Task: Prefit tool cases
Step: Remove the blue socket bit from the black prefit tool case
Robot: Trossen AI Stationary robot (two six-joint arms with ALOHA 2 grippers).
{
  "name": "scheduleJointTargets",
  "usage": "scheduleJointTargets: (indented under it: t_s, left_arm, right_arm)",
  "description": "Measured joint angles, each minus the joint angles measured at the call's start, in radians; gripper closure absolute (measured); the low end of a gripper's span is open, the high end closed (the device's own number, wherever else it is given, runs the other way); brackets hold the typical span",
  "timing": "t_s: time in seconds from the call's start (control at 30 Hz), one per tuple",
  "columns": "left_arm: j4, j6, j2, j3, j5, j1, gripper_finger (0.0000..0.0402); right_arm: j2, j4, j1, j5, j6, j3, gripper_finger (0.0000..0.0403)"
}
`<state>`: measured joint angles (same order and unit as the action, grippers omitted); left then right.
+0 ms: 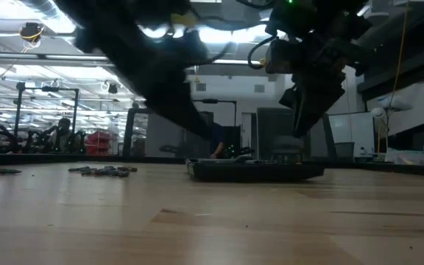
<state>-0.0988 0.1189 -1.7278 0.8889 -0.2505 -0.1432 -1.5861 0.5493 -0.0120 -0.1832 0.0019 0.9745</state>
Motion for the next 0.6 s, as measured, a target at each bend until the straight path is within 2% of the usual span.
scheduleJointTargets:
  t_s: [0.13, 0.23, 0.33, 0.6]
  left_arm:
    - [-0.005, -0.027, -0.065, 0.066, 0.035, 0.03, 0.0401]
    - [0.002, -0.054, -0.118, 0.104, 0.066, 0.038, 0.0401]
    - [-0.002, -0.047, -0.151, 0.122, 0.069, 0.041, 0.0401]
    - [0.004, -0.017, -0.171, 0.123, 0.069, 0.038, 0.0401]
  right_arm:
    - [0.0, 0.001, 0.0, 0.006, -0.012, 0.0, 0.028]
    - [0.0, -0.003, -0.001, 0.007, -0.033, 0.0, 0.0261]
    - [-0.001, 0.001, -0.001, 0.031, -0.034, 0.0, 0.0263]
    - [-0.071, -0.008, -0.002, 0.041, -0.035, 0.0, 0.0301]
